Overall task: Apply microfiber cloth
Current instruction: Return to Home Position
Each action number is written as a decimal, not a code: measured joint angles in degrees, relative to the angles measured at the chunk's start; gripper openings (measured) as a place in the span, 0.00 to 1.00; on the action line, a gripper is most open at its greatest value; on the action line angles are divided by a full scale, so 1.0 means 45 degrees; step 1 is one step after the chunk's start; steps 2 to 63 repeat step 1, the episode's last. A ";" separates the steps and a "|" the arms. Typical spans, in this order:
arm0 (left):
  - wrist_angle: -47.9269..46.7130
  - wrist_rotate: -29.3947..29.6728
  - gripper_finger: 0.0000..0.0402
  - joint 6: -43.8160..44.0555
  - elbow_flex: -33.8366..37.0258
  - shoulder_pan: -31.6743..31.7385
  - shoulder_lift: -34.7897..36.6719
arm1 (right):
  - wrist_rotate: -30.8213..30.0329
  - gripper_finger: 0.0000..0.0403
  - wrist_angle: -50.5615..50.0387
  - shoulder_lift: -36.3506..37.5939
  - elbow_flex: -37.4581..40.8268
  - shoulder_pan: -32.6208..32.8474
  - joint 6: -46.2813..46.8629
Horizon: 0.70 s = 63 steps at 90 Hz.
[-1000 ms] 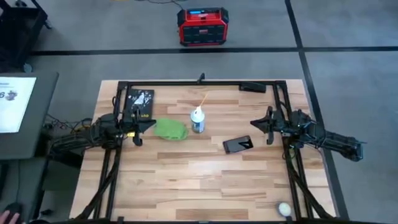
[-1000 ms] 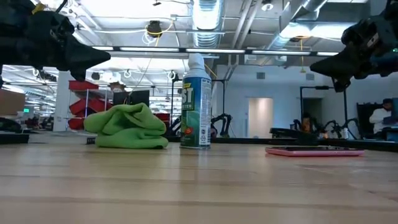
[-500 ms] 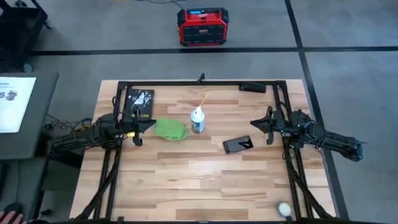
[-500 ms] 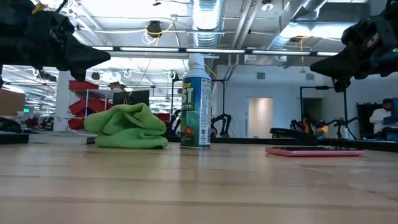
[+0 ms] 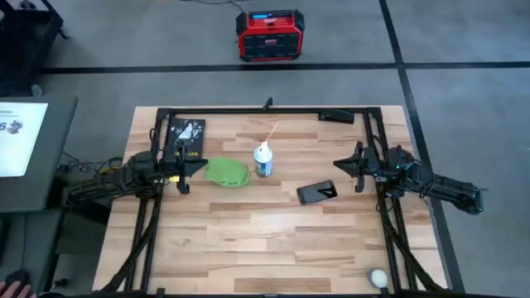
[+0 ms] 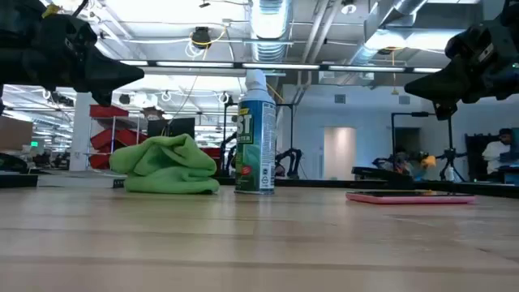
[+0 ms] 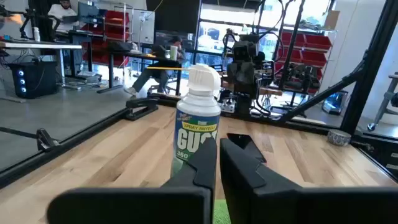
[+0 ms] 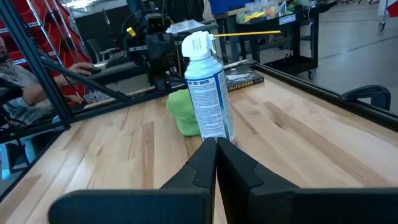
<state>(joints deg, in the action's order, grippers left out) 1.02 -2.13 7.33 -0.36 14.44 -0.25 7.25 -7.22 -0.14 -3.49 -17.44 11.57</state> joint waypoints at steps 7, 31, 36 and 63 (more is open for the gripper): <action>0.0000 0.0000 0.00 0.0000 0.0000 0.0000 0.0000 | 0.0000 0.00 0.0000 0.0000 0.0000 -0.0003 0.0000; 0.0000 0.0000 0.00 0.0000 0.0000 0.0000 0.0000 | 0.0000 0.00 0.0000 0.0000 0.0000 -0.0003 0.0000; 0.0000 0.0000 0.00 0.0000 0.0000 0.0000 0.0000 | 0.0000 0.00 0.0000 0.0000 0.0000 -0.0003 0.0000; 0.0000 0.0000 0.00 0.0000 0.0000 0.0000 0.0000 | 0.0000 0.00 0.0000 0.0000 0.0000 -0.0003 0.0000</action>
